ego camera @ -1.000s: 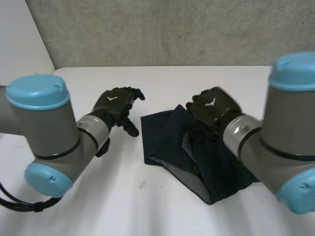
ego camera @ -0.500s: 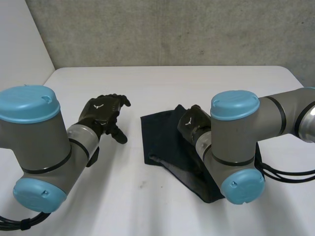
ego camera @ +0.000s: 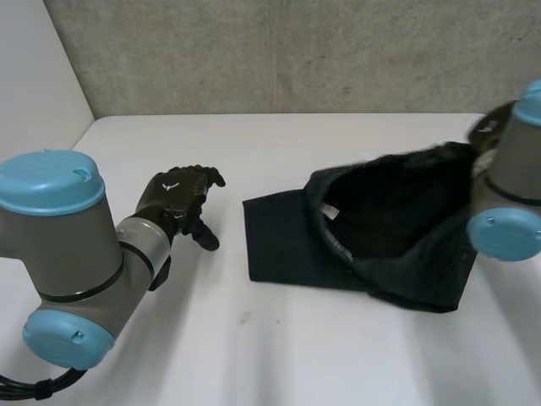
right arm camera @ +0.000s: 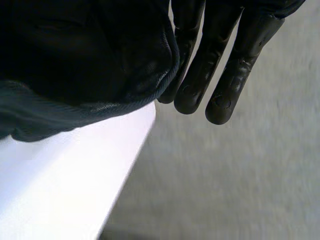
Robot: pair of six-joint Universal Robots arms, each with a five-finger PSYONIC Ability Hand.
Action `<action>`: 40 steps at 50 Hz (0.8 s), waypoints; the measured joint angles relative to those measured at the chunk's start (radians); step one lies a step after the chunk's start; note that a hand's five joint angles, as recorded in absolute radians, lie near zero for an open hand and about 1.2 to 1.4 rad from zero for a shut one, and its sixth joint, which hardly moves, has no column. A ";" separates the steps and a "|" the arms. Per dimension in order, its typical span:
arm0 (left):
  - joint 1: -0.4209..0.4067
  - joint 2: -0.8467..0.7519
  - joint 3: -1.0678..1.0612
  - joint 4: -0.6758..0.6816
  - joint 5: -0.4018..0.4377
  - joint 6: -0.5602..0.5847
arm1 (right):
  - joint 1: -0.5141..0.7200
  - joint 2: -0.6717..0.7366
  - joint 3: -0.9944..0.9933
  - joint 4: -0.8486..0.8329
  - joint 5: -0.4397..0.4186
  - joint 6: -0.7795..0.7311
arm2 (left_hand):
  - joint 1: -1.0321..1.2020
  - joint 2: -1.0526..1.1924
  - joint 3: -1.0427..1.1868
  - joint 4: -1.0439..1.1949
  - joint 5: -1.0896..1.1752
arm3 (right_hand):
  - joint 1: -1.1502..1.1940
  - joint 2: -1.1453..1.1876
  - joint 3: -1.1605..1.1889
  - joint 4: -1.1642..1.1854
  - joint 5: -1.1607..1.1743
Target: Fold the shorts.
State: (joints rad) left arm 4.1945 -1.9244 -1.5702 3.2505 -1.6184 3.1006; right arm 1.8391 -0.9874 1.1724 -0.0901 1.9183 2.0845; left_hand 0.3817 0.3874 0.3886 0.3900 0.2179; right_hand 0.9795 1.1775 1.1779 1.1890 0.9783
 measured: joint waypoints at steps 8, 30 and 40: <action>-0.004 -0.007 -0.001 0.001 0.000 0.000 | -0.086 -0.034 0.073 0.003 0.008 0.042 | 0.000 -0.001 -0.001 0.000 0.000 | -0.713 -0.862 -0.846 -0.853 -0.820; -0.013 -0.020 -0.006 0.000 0.000 0.001 | 0.064 -0.313 0.156 0.360 -0.365 0.552 | -0.009 -0.002 -0.002 -0.005 -0.011 | -0.769 -0.953 -0.965 -0.949 -0.909; -0.024 -0.032 -0.005 0.000 -0.001 0.001 | 0.199 -0.289 0.093 0.359 -0.342 0.771 | -0.009 -0.002 -0.002 -0.005 -0.011 | -0.769 -0.953 -0.965 -0.949 -0.909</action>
State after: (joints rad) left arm 4.1710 -1.9563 -1.5750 3.2505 -1.6198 3.1017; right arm 2.0382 -1.2763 1.2659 0.2691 1.5766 2.8553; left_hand 0.3722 0.3858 0.3869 0.3846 0.2069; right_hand 0.2101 0.2248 0.2130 0.2402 0.0694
